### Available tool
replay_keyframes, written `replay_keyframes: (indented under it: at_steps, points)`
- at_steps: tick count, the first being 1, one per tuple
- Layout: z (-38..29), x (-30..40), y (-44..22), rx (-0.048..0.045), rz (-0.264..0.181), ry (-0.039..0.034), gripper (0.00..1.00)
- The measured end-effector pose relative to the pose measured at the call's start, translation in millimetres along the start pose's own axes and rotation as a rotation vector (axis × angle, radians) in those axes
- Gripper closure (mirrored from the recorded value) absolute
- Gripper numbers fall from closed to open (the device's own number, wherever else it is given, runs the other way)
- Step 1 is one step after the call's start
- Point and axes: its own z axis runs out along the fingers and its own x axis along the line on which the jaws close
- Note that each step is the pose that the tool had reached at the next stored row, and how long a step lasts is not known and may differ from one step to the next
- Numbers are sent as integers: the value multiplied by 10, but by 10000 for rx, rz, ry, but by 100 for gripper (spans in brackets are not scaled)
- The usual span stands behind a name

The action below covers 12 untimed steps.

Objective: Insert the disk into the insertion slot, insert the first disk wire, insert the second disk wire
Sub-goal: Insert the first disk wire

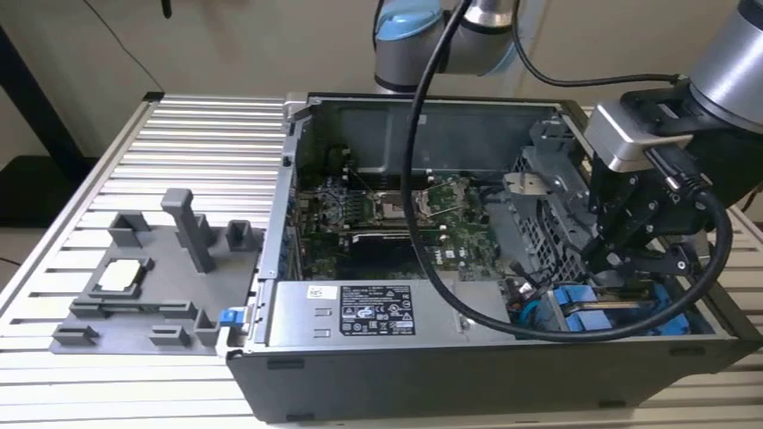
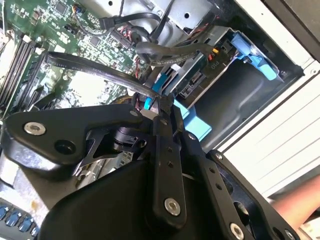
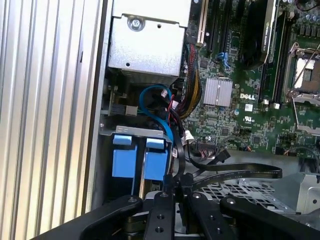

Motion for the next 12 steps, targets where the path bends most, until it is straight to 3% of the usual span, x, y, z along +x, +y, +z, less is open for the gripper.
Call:
replay_keyframes:
  at_steps: [7,12]
  points:
    - [25,54,-74,-4,7,-1,84]
    - [47,109,-79,-1,97,-2,84]
